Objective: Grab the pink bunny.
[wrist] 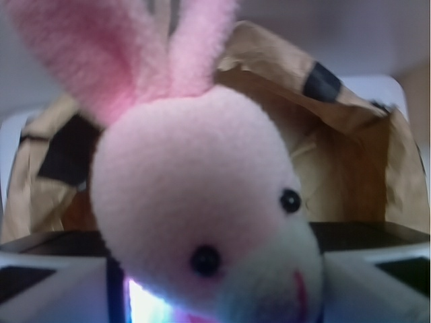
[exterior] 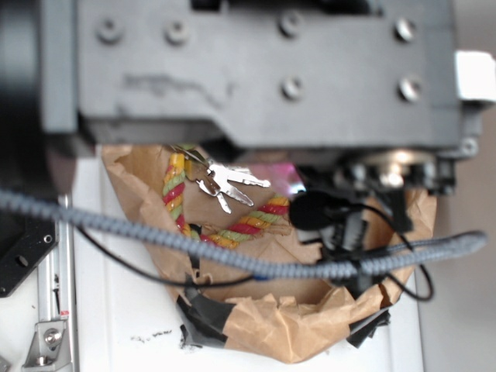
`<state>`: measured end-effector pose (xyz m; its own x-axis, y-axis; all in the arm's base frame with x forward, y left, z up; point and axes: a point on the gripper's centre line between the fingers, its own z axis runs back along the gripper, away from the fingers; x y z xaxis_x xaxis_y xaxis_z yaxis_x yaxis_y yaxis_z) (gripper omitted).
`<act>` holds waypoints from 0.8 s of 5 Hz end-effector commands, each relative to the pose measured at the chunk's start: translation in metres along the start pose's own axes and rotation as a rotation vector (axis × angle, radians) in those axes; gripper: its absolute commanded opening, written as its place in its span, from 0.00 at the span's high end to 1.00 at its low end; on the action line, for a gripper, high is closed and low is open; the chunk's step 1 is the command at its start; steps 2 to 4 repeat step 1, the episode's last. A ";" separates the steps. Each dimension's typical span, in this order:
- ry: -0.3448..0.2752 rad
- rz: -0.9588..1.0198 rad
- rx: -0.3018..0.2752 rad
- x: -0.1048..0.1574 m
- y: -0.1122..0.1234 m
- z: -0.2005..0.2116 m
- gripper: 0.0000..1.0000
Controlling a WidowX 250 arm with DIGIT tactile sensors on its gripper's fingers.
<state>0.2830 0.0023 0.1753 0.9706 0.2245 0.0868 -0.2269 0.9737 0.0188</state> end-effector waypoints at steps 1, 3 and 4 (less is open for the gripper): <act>-0.002 0.069 -0.054 0.000 -0.007 0.001 0.24; -0.002 0.069 -0.054 0.000 -0.007 0.001 0.24; -0.002 0.069 -0.054 0.000 -0.007 0.001 0.24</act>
